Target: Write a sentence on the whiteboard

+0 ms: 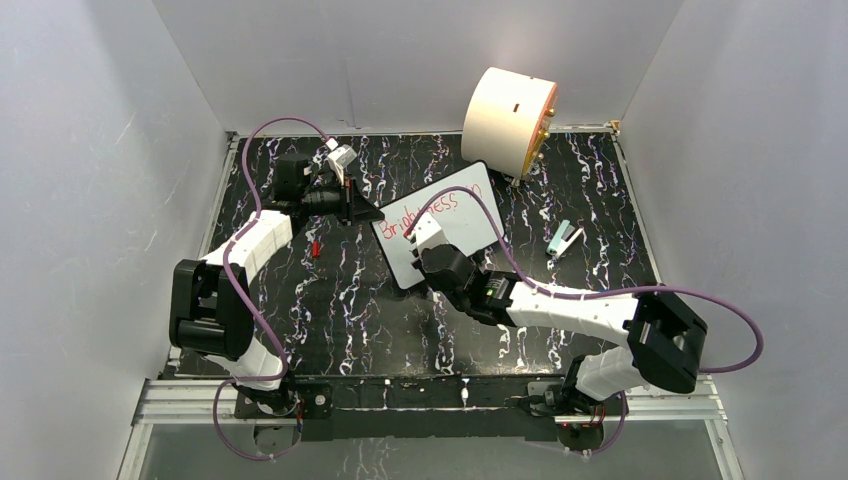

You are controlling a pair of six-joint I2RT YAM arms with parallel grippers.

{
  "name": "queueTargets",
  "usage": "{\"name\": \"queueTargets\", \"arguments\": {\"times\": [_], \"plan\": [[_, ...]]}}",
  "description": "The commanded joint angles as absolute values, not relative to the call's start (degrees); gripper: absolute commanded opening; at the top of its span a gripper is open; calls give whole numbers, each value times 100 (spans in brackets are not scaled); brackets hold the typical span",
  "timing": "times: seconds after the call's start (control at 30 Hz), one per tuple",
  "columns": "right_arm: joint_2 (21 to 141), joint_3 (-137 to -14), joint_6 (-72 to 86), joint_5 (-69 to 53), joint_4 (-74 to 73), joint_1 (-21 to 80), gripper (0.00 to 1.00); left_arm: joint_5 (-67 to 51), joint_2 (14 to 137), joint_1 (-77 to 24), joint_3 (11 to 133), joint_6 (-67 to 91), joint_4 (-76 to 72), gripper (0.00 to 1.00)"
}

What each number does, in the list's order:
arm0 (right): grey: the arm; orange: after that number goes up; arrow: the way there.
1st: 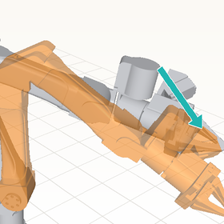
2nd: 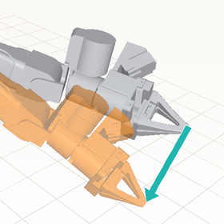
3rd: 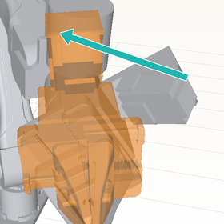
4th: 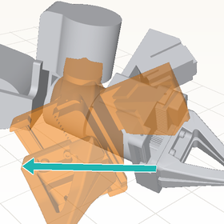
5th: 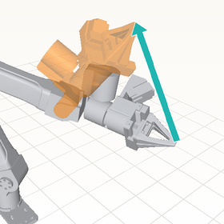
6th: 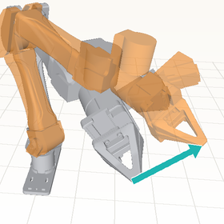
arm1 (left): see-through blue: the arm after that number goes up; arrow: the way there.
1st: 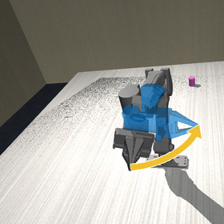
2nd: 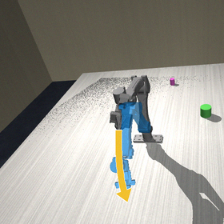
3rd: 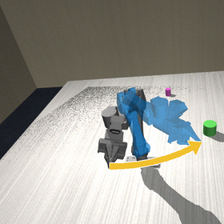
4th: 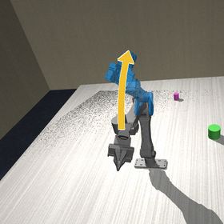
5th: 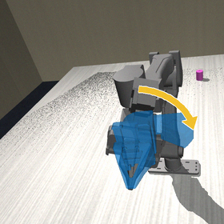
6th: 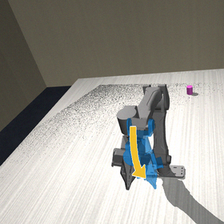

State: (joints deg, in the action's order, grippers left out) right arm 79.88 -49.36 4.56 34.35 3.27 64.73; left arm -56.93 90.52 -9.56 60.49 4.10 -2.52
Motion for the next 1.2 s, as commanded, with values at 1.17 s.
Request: {"name": "queueTargets", "arguments": {"times": [1.17], "plan": [[8269,-5269,760,2968,-351,6486,0,-5212,9185,-1104,5950,187,220,0]]}}
